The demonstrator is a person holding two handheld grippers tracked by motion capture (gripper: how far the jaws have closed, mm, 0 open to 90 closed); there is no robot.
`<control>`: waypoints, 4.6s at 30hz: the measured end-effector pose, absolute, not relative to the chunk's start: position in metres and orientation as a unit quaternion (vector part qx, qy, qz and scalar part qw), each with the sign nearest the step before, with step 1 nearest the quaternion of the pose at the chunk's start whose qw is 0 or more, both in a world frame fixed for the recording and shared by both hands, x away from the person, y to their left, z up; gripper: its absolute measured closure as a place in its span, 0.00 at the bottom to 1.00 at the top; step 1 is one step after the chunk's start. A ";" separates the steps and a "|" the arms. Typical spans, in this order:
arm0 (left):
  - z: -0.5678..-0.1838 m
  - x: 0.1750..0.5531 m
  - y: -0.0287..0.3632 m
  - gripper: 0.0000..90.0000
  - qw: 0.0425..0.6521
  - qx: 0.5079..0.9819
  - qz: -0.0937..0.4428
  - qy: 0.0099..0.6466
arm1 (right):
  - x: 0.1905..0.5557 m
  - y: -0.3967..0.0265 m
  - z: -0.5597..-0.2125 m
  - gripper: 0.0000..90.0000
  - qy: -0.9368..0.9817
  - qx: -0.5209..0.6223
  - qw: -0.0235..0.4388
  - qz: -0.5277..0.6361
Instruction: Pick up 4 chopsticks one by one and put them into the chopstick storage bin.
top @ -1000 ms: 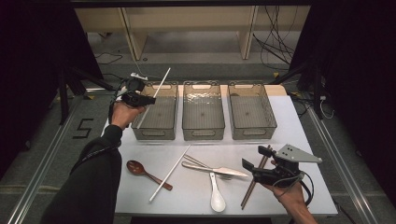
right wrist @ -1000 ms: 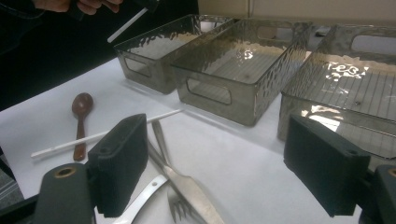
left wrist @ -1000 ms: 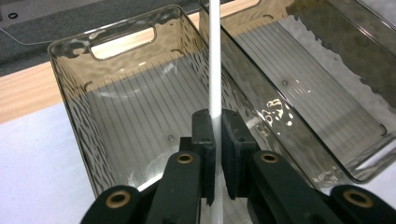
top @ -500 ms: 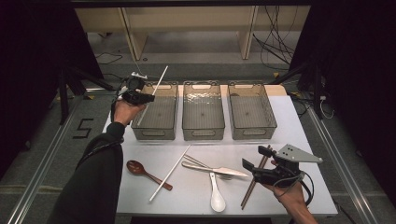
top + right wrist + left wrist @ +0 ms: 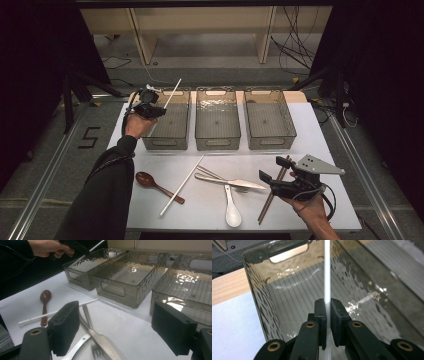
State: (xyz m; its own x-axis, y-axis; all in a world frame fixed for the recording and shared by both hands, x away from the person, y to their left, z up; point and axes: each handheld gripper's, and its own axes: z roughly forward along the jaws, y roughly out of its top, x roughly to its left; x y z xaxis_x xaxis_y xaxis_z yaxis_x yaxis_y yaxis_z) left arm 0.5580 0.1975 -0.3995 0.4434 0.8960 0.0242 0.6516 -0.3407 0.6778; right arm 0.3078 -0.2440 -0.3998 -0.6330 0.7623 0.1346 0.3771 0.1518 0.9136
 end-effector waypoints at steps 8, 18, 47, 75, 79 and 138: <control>-0.407 0.559 0.196 0.92 0.287 0.796 0.196 0.495 | 0.308 -0.244 -0.400 0.26 0.736 0.387 0.185 0.524; -0.407 0.552 0.200 0.77 0.303 0.783 0.169 0.516 | 0.308 -0.244 -0.399 0.26 0.735 0.387 0.185 0.524; -0.388 0.450 0.169 0.23 0.312 0.833 0.088 0.449 | 0.306 -0.245 -0.398 0.26 0.734 0.387 0.189 0.526; -0.430 0.398 0.137 0.25 0.196 0.889 0.038 0.412 | 0.306 -0.244 -0.397 0.26 0.734 0.386 0.190 0.525; -0.434 0.393 0.132 0.30 0.176 0.897 0.033 0.403 | 0.306 -0.244 -0.397 0.26 0.734 0.386 0.190 0.525; -0.457 0.395 0.134 0.93 0.135 0.911 0.012 0.389 | 0.306 -0.243 -0.397 0.27 0.736 0.385 0.191 0.523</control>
State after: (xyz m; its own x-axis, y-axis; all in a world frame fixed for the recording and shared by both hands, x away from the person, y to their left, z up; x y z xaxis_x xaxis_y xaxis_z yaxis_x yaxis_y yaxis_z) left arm 0.3948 0.1341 -0.4570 0.6970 0.7122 -0.0836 0.7059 -0.6610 0.2545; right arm 0.3060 -0.2435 -0.3973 -0.6307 0.7665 0.1211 0.3672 0.1572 0.9168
